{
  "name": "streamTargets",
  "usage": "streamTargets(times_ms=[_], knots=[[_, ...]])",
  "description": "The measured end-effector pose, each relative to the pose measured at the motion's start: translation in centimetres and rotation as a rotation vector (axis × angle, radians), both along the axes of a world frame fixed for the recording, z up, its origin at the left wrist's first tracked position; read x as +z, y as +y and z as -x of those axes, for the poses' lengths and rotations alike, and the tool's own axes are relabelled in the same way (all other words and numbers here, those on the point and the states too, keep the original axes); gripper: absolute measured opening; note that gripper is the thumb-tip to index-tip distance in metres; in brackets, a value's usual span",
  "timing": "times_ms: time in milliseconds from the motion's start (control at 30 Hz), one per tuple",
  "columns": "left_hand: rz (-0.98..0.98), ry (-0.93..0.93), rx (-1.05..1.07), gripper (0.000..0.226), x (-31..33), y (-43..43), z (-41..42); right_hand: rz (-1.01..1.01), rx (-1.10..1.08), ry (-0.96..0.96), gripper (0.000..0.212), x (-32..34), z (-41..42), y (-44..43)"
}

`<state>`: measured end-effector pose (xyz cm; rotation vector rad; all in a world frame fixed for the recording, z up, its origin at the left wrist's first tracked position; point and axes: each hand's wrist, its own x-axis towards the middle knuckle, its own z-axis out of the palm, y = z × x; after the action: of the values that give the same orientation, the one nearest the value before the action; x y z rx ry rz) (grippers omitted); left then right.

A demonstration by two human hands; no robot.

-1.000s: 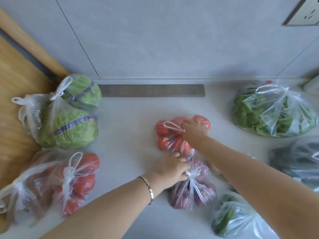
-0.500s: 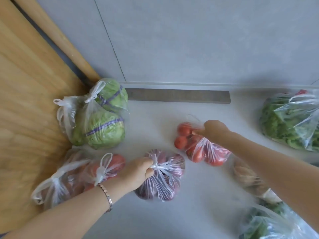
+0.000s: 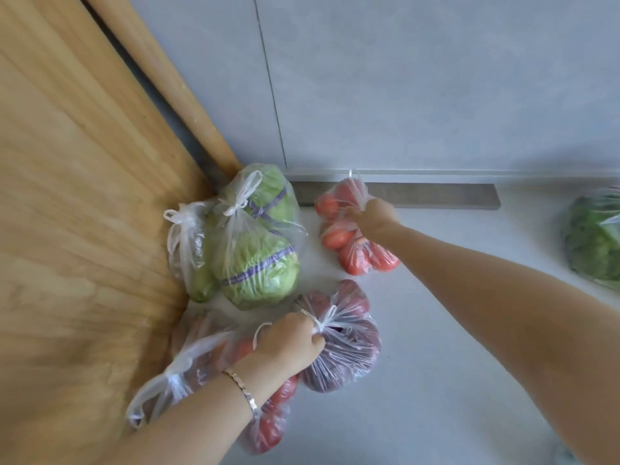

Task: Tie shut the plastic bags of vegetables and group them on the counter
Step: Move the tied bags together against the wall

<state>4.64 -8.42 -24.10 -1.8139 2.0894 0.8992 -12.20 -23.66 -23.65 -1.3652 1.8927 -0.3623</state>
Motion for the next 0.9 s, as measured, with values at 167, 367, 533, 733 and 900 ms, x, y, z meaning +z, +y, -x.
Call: streamTargets(times_ms=[167, 367, 533, 733, 900], knots=[[-0.068, 0.021, -0.133, 0.025, 0.6, -1.1, -0.3, -0.042, -0.092, -0.033, 0.038, -0.9, -3.8, -2.0], [-0.128, -0.007, -0.29, 0.023, 0.3, -2.0, -0.8, -0.119, -0.112, -0.146, 0.039, -1.3, -5.9, -1.5], [-0.131, -0.236, -0.486, 0.031, 0.8, -2.8, 0.7, -0.131, 0.241, 0.017, 0.038, 2.9, -2.6, 1.7], [0.18, -0.218, -0.448, 0.039, 2.6, -2.5, 6.1, -0.052, 0.259, 0.167, 0.021, 5.0, 8.5, 10.2], [0.105, 0.114, -0.467, 0.029, 2.1, 1.0, 14.5, -0.217, 0.21, 0.493, 0.021, 3.4, 21.8, 17.8]])
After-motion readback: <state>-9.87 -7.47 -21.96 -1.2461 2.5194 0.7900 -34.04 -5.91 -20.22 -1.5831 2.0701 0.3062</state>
